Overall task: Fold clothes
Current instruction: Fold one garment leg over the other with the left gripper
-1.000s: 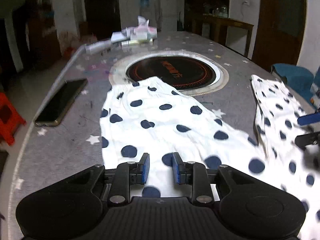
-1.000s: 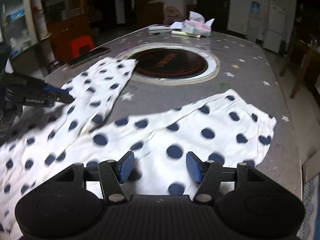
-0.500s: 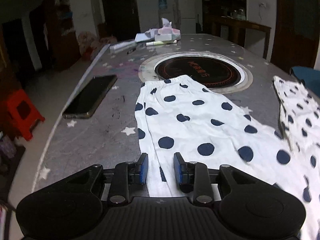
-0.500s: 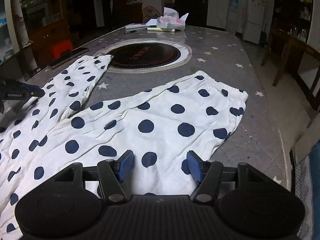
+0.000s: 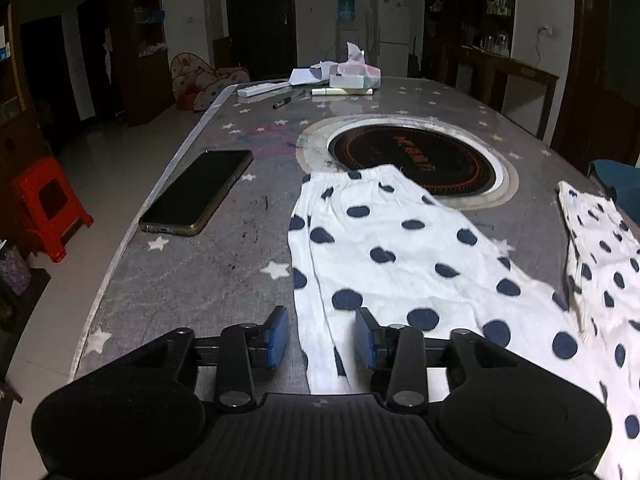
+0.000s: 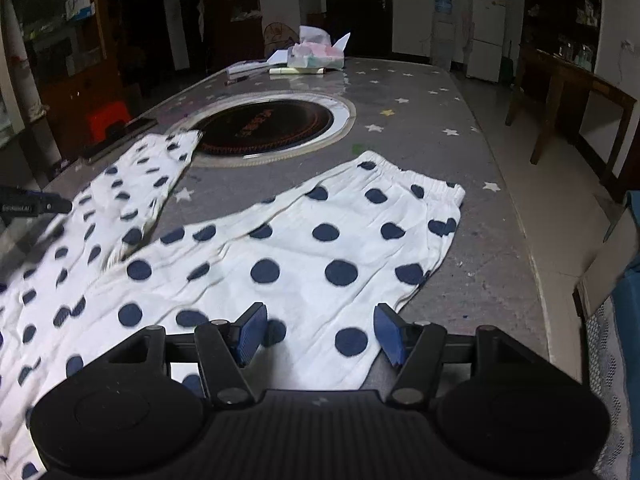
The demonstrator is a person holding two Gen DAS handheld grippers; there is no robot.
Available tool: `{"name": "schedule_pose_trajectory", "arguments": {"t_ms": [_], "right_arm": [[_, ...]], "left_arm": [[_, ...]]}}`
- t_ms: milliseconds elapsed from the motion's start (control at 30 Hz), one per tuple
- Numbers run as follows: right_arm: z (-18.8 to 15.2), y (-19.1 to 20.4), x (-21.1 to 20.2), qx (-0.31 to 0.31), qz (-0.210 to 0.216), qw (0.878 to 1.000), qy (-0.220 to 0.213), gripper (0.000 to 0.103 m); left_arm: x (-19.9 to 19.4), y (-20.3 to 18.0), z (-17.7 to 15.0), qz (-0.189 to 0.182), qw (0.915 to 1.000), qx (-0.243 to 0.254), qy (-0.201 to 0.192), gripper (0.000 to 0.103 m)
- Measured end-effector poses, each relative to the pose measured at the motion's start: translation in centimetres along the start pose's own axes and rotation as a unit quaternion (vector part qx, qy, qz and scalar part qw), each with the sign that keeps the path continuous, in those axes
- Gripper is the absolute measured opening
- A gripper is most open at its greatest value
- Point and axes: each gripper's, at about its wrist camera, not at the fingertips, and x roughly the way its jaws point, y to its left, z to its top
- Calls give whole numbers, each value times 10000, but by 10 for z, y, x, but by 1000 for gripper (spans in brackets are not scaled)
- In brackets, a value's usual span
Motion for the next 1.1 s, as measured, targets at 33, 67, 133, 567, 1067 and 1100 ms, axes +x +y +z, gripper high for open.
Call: {"name": "schedule_pose_trajectory", "arguments": {"t_ms": [33, 67, 133, 567, 1067, 1100], "right_arm": [[3, -3, 0, 52, -19, 10000, -27, 60], [6, -6, 0, 105, -40, 9999, -55, 60], [13, -13, 1, 199, -93, 9997, -116, 59], [47, -64, 44, 751, -606, 9953, -54, 53], [40, -64, 28, 746, -595, 9954, -109, 53], [39, -64, 27, 739, -583, 9955, -111, 53]], "left_arm": [[-1, -1, 2, -19, 10000, -14, -13, 45], [-1, -2, 3, -38, 10000, -29, -26, 45], [-2, -3, 7, -76, 9999, -58, -51, 48], [-32, -60, -15, -1022, 9936, 470, 115, 57], [-133, -177, -86, -3711, 9075, 1838, 701, 55], [-137, -183, -91, -3783, 9023, 1927, 746, 55]]}}
